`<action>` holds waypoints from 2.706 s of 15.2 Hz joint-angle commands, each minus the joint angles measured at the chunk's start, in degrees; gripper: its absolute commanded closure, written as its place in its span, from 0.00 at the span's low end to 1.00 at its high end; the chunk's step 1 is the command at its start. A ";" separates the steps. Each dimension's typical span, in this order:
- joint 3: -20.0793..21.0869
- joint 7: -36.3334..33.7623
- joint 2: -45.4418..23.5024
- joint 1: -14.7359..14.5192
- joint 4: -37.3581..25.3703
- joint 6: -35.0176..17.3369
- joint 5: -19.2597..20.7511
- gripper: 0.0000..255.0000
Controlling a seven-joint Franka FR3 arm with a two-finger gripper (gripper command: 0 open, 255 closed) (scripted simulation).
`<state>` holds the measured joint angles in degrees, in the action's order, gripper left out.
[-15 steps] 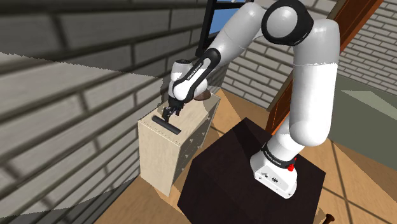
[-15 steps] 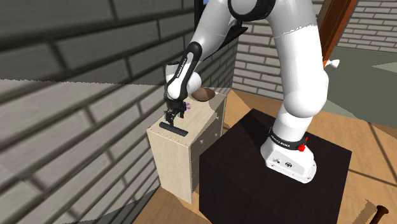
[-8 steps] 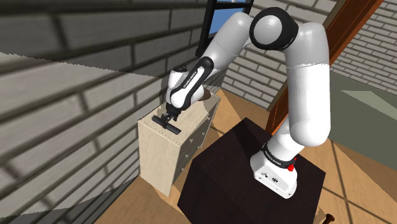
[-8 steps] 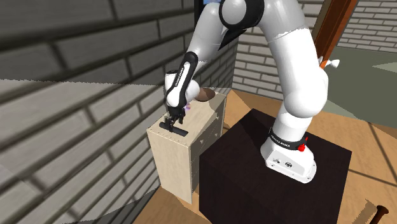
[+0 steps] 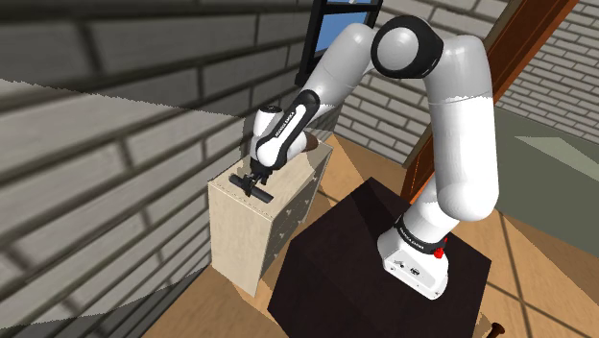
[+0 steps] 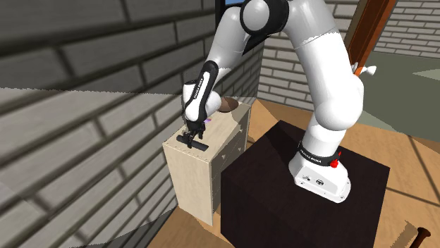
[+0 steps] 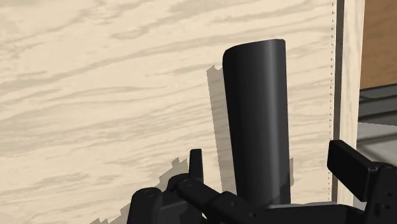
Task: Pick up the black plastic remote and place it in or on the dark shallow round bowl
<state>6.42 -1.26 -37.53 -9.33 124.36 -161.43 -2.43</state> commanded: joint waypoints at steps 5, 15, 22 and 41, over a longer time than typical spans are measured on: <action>-0.01 -0.01 -0.05 -0.02 0.02 -0.07 0.01 1.00; 0.26 -0.05 3.19 0.21 1.21 1.97 -0.19 1.00; 0.73 -0.12 8.63 0.61 2.85 5.76 -0.57 1.00; -0.49 8.72 16.88 7.56 3.15 14.31 -2.22 1.00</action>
<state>6.25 5.89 -20.40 -2.82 127.62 -147.09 -4.50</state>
